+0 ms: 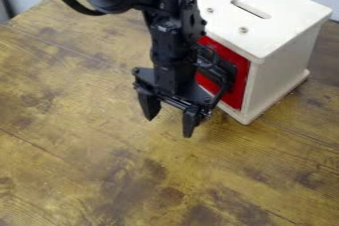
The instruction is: Close the drawer
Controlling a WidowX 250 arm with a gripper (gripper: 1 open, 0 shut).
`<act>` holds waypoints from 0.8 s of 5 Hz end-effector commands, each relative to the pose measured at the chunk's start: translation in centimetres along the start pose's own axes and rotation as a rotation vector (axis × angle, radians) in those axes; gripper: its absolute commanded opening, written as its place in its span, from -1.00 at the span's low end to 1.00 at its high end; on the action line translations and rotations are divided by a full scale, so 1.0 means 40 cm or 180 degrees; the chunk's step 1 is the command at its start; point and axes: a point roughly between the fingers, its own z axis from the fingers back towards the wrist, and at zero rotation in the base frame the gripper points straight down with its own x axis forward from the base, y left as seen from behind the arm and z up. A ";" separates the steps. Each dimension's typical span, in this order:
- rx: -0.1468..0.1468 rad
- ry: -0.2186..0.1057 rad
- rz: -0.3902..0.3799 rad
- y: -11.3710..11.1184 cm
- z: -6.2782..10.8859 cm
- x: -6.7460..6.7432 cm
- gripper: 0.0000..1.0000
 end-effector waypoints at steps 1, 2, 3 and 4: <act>0.0004 -0.0138 -0.0071 0.008 0.023 0.011 1.00; 0.0017 -0.0125 0.0132 0.001 0.019 0.013 1.00; 0.0047 -0.0159 0.0319 -0.008 0.027 0.019 1.00; 0.0010 -0.0189 0.0169 0.002 0.036 0.023 1.00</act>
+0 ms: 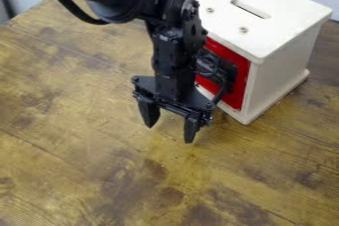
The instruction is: Close the drawer
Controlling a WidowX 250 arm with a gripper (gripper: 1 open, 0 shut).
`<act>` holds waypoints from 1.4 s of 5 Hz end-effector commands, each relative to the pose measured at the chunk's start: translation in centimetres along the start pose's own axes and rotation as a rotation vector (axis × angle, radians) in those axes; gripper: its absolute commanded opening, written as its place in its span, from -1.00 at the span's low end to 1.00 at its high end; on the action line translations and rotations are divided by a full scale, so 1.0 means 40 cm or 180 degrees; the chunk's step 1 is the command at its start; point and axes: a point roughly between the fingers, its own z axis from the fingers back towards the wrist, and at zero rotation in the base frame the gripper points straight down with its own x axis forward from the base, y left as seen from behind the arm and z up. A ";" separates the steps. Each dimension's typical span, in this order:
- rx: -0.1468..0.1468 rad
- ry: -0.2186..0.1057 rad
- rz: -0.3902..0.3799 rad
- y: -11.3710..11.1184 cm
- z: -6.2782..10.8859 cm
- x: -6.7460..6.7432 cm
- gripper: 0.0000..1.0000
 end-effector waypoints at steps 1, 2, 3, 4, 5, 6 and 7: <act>-0.0033 -0.0256 -0.0152 0.015 0.069 0.035 1.00; -0.0037 -0.0286 -0.0275 0.027 0.079 0.038 1.00; -0.0032 -0.0330 -0.0345 0.033 0.085 0.042 1.00; -0.0037 -0.0358 -0.0434 0.033 0.090 0.043 1.00; -0.0046 -0.0372 -0.0509 0.037 0.097 0.043 1.00; -0.0044 -0.0383 -0.0576 0.040 0.103 0.044 1.00; -0.0029 -0.0396 -0.0574 0.054 0.106 0.044 1.00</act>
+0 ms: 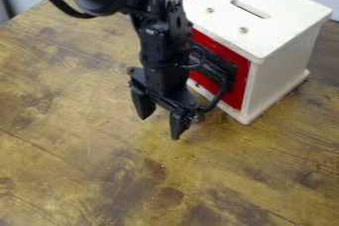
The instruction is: Close the drawer
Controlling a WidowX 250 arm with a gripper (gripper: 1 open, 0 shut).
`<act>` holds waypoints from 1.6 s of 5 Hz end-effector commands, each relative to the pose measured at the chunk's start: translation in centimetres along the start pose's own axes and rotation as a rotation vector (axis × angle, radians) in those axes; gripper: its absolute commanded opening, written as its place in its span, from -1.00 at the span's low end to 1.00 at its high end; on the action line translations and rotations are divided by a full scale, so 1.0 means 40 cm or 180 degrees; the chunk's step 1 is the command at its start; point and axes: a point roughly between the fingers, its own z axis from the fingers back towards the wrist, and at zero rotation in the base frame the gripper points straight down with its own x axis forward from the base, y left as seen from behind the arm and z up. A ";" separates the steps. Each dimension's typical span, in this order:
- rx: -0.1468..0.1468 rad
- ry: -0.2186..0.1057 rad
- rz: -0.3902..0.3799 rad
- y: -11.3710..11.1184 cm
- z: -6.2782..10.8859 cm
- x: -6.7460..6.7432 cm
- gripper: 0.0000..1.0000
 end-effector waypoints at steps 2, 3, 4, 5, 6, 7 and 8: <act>0.0081 -0.0370 0.0032 0.039 0.100 0.030 1.00; 0.0052 -0.0300 0.0006 0.021 0.092 0.030 1.00; 0.0046 -0.0270 -0.0031 0.004 0.083 0.033 1.00; 0.0020 -0.0254 -0.0241 0.003 0.080 0.035 1.00; -0.0009 -0.0224 -0.0445 0.006 0.077 0.032 1.00; -0.0004 -0.0223 -0.0626 0.009 0.074 0.032 1.00; 0.0011 -0.0224 -0.0587 -0.001 0.063 0.034 1.00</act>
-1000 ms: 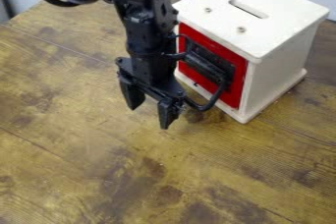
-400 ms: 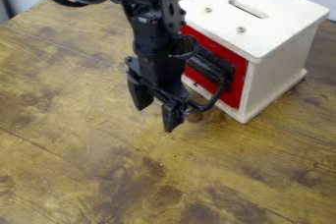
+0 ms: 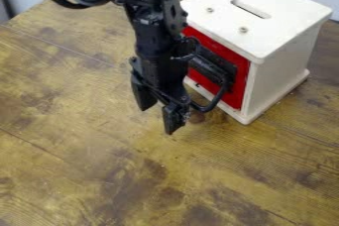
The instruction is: Close the drawer
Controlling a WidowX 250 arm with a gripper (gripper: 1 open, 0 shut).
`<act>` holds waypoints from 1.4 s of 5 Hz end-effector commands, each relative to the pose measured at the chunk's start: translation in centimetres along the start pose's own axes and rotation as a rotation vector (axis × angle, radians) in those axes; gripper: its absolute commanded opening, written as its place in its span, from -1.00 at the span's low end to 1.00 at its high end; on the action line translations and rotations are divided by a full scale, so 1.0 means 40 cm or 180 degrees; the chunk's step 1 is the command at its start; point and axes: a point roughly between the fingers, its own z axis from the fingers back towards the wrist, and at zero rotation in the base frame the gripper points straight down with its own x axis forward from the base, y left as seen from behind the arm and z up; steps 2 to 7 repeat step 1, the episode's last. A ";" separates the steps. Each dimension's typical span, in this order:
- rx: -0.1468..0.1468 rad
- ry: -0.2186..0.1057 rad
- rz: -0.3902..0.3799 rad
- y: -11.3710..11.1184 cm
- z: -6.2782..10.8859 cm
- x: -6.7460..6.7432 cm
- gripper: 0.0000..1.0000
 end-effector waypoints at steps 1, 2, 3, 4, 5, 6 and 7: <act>0.0078 -0.0150 0.0023 -0.006 0.033 0.026 1.00; 0.0078 -0.0150 0.0023 -0.006 0.033 0.026 1.00; 0.0078 -0.0150 0.0023 -0.006 0.033 0.026 1.00; 0.0078 -0.0150 0.0023 -0.006 0.033 0.026 1.00; 0.0078 -0.0150 0.0023 -0.006 0.033 0.026 1.00; 0.0078 -0.0150 0.0023 -0.006 0.033 0.026 1.00; 0.0078 -0.0150 0.0023 -0.006 0.033 0.026 1.00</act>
